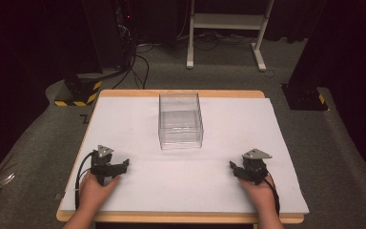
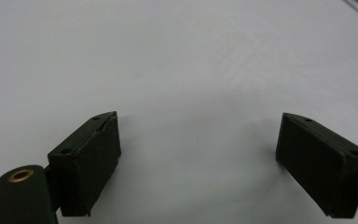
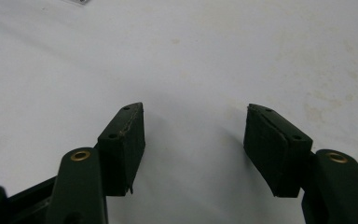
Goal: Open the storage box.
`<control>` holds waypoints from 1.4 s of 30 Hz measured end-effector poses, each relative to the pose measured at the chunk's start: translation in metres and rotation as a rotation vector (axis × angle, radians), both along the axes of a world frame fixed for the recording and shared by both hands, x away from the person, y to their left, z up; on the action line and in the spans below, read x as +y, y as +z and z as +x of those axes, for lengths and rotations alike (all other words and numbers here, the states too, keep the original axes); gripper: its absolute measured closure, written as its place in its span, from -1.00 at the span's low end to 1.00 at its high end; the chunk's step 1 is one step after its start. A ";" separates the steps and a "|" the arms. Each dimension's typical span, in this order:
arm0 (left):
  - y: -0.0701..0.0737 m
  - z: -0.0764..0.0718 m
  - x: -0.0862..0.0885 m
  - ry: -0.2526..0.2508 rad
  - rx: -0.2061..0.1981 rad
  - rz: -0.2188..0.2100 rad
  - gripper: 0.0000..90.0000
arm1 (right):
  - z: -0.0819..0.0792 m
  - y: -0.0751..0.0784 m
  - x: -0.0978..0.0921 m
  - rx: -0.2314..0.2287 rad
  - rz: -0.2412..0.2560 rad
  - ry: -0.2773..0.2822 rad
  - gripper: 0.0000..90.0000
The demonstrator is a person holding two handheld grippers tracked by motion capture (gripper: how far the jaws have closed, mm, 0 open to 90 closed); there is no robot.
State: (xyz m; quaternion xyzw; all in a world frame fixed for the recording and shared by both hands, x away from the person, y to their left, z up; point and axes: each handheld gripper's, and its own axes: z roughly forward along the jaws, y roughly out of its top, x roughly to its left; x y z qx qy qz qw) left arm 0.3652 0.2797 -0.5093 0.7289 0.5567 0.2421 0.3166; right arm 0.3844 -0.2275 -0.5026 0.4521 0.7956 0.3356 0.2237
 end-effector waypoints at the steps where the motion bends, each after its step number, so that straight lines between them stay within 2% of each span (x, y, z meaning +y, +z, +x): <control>1: 0.000 0.000 0.000 0.000 0.000 -0.001 -0.69 | 0.000 0.000 0.000 0.002 -0.001 0.002 -0.15; 13: 0.000 0.000 0.000 0.000 0.001 -0.002 -0.69 | -0.003 0.000 0.002 -0.023 -0.020 0.016 -0.16; 25: 0.000 0.000 0.000 -0.001 0.003 -0.003 -0.69 | -0.011 0.003 0.006 -0.083 -0.011 0.037 -0.04; 29: 0.000 0.000 0.000 -0.001 0.002 -0.004 -0.69 | -0.014 0.007 0.011 -0.088 0.024 0.057 -0.02; 31: 0.000 0.000 0.000 -0.001 0.002 -0.004 -0.69 | -0.017 0.014 0.019 -0.126 0.059 0.076 0.00; 33: 0.000 0.000 0.000 -0.001 0.002 -0.002 -0.69 | -0.018 0.016 0.022 -0.134 0.066 0.079 0.00; 36: 0.000 0.000 0.000 -0.001 0.001 -0.002 -0.69 | -0.020 0.021 0.035 -0.156 0.103 0.103 0.00; 42: 0.000 0.000 0.000 -0.001 0.002 -0.005 -0.69 | -0.020 0.029 0.059 -0.152 0.154 0.160 0.06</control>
